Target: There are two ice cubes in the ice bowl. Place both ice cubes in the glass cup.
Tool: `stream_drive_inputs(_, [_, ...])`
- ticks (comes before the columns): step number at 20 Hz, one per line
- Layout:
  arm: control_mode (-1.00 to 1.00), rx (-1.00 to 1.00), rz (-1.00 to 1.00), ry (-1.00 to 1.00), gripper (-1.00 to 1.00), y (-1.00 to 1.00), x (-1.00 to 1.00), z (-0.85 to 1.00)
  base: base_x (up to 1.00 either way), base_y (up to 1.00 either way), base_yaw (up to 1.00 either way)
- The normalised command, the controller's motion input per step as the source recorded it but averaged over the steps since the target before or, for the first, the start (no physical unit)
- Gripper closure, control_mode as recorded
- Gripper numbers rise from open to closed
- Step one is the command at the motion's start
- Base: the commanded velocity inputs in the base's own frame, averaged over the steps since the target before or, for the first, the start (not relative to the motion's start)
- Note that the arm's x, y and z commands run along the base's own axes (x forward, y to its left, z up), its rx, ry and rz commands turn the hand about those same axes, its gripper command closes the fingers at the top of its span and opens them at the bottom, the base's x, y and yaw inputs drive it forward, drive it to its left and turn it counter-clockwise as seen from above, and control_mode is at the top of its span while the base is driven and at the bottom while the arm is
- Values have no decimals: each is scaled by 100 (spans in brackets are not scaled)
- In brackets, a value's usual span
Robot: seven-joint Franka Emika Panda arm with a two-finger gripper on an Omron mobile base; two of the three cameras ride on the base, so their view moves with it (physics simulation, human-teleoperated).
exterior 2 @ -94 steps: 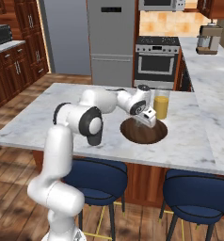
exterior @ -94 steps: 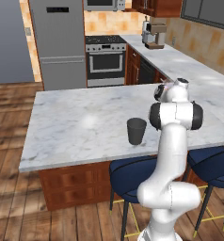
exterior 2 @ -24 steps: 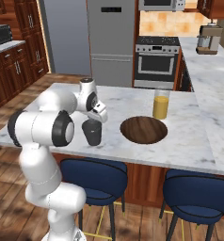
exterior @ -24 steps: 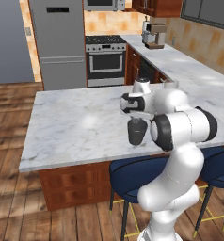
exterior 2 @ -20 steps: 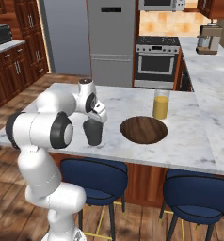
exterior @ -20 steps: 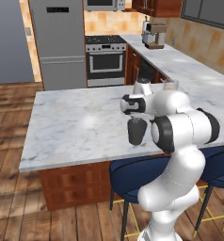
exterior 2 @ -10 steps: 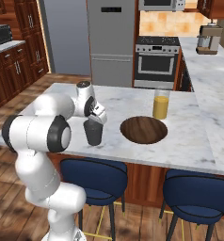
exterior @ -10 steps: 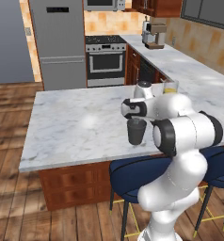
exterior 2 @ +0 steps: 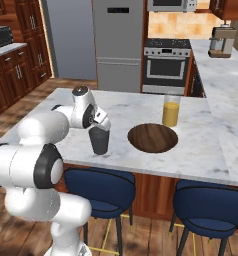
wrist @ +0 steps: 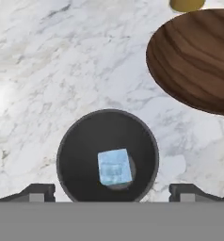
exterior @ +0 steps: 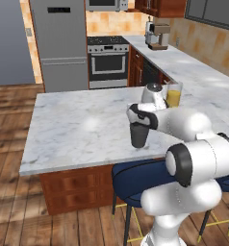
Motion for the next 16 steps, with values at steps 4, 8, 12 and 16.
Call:
stream_drive_inputs(4, [-100, -27, 14, -44, -100, 0, -100, -8, 0, 0, 0])
stream_drive_inputs(8, [-100, -35, 11, -56, -100, 0, -100, 9, 0, 0, 0])
stream_drive_inputs(12, [-100, 1, -4, -58, -100, -15, -80, 36, 0, 0, 0])
stream_drive_inputs(16, [-100, 4, 0, -1, -100, -3, -1, 0, 0, 0, 0])
